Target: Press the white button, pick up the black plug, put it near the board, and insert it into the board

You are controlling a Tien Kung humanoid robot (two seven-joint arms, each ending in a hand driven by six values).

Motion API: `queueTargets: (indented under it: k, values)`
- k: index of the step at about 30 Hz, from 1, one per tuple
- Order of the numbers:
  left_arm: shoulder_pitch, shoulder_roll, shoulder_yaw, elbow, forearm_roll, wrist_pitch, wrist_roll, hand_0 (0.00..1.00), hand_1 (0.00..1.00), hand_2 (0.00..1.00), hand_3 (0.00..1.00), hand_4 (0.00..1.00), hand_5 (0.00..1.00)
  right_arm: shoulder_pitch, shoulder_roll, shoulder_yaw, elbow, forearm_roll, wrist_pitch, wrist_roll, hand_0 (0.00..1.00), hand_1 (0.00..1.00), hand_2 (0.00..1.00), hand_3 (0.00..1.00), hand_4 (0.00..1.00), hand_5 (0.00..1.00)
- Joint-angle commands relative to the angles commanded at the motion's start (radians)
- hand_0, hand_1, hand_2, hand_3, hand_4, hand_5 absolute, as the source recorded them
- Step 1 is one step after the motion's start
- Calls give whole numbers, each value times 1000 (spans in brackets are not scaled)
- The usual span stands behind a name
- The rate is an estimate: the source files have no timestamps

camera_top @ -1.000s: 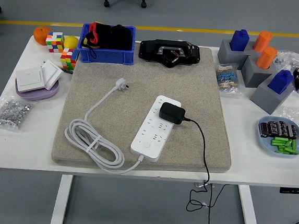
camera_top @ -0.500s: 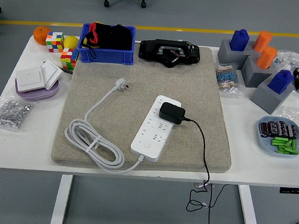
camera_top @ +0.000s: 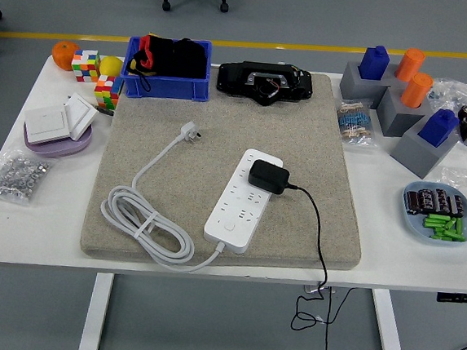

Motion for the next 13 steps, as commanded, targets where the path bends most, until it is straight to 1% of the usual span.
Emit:
queueTargets:
  k: [5, 13]
  values:
    - [-1, 5, 2, 0, 2, -1, -2, 707, 666, 586, 680, 661, 268, 2, -3, -2, -2, 2, 0, -2, 859, 775, 747, 748, 913, 698]
    - [-4, 8, 4, 0, 7, -1, 2, 707, 666, 586, 681, 661, 268, -2, 5, -7, -7, 3, 0, -3, 859, 775, 748, 749, 912, 695]
